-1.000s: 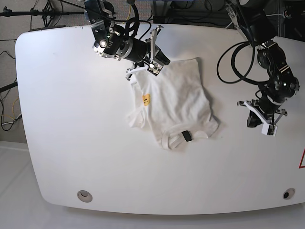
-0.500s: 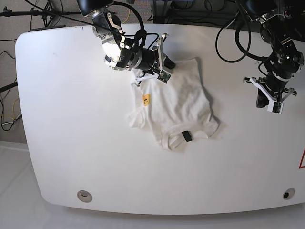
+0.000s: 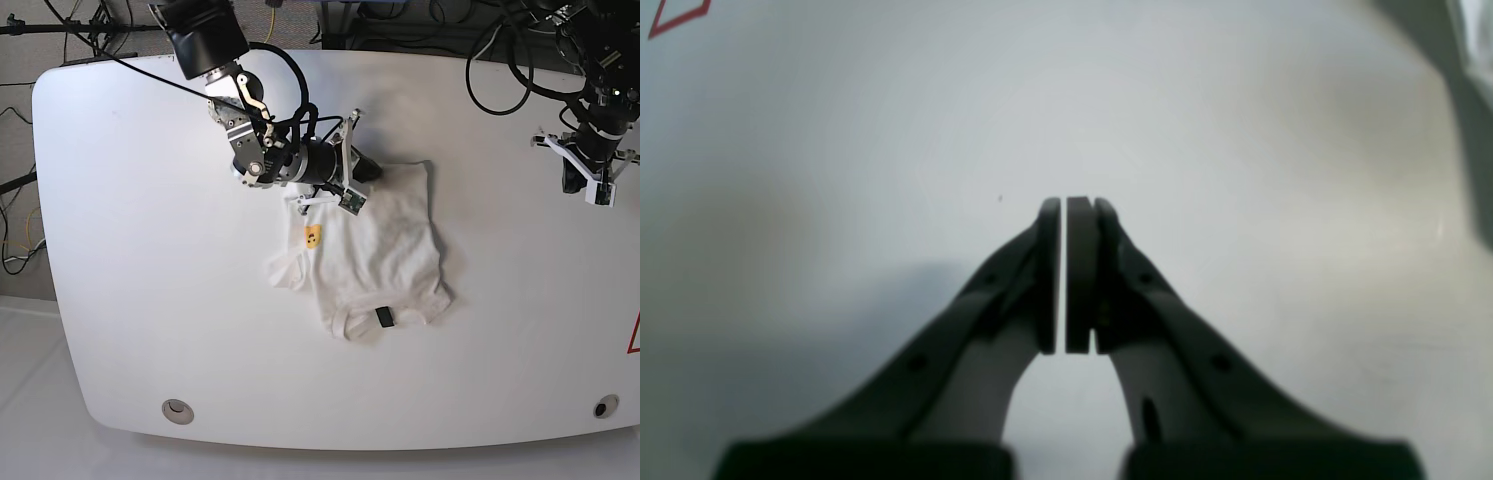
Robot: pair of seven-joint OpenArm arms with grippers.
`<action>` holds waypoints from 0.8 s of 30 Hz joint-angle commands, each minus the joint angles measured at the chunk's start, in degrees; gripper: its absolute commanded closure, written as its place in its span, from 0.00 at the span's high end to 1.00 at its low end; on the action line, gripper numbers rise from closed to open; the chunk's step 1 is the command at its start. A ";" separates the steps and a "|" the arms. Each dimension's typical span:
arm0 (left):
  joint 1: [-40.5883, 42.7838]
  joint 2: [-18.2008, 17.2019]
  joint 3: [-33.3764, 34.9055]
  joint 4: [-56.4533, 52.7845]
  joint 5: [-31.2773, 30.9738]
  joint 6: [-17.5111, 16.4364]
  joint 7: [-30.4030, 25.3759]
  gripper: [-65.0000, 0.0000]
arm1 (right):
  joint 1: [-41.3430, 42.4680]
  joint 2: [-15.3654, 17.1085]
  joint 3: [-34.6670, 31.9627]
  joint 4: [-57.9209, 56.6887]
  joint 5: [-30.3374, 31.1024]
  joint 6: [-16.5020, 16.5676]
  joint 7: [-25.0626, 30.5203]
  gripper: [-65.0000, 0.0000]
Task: Fold the T-shirt properly
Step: 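Open both grippers and lift them away from the folded shirt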
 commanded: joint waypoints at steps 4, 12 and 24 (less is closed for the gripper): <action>0.39 -0.84 -1.86 1.13 -0.98 -0.06 -1.24 0.00 | 5.65 -1.60 0.20 -3.78 -0.55 -0.43 0.34 0.00; 0.39 -0.84 -1.86 1.13 -0.81 -0.06 -1.24 0.00 | 10.22 -3.36 0.37 -6.59 -0.55 -0.69 0.43 0.00; 0.04 -2.42 -8.19 4.03 -0.90 -0.06 -1.24 0.00 | 3.45 -0.72 10.22 10.64 -0.11 -0.78 -4.32 0.00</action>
